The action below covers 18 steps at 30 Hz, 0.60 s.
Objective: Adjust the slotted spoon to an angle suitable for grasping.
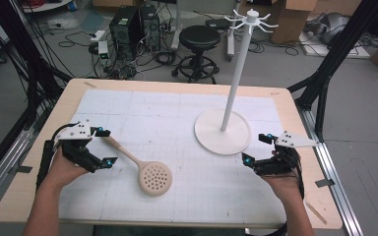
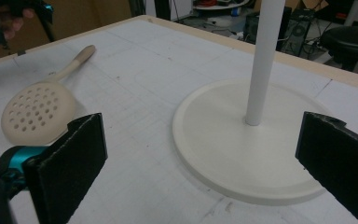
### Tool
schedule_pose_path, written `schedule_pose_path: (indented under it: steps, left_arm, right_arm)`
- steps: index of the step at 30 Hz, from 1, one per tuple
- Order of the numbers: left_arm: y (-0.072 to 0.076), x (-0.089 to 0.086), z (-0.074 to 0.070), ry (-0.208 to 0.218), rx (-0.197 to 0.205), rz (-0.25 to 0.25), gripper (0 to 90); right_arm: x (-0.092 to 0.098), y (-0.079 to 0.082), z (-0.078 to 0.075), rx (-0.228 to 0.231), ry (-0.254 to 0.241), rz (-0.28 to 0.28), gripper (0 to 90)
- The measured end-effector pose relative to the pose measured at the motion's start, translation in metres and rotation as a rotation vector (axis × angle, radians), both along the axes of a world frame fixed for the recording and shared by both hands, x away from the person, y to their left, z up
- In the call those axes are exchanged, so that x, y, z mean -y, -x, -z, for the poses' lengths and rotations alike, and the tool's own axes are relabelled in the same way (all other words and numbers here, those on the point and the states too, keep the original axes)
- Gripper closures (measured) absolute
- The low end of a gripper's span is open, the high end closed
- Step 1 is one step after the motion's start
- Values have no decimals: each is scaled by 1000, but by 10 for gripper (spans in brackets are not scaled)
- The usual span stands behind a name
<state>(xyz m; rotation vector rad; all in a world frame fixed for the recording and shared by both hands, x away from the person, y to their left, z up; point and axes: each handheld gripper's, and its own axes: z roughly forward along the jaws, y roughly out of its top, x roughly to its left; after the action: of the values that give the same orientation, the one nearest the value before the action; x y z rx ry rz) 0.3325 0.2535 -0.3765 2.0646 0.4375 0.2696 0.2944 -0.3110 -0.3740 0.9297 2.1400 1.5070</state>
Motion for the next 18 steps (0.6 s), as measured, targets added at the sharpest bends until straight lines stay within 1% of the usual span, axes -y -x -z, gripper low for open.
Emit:
schedule_pose_path:
  steps: [3,4,5,7,9,10,12,13,14,16,18]
  left_arm:
    - [-9,11,-8,-55,-4,35,18]
    - [-12,15,-10,-85,-10,47,18]
    - [-15,19,-11,-104,-19,60,18]
    - [-20,26,-13,-137,-35,94,18]
    - [-24,32,-14,-157,-42,118,18]
    - [-26,34,-15,-170,-47,123,18]
    - [-29,38,-16,-211,-49,134,18]
    - [-31,41,-16,-226,-55,138,18]
    - [-32,42,-16,-237,-49,148,18]
    - [-34,46,-12,-250,-57,156,18]
    - [-36,49,-5,-287,-82,171,56]
  right_arm:
    - [0,0,1,-2,-3,1,10]
    - [0,-1,1,-1,-1,0,10]
    - [0,-1,1,-3,0,-1,10]
    - [1,-1,2,-2,3,-2,10]
    - [1,-1,3,-9,4,2,10]
    - [1,-1,3,-9,2,0,10]
    - [1,-1,4,-10,1,0,10]
    - [2,-2,4,-9,2,0,10]
    - [2,-2,4,-8,0,-1,9]
    - [1,-2,4,-8,2,-1,10]
    - [1,-2,4,-8,3,-2,10]
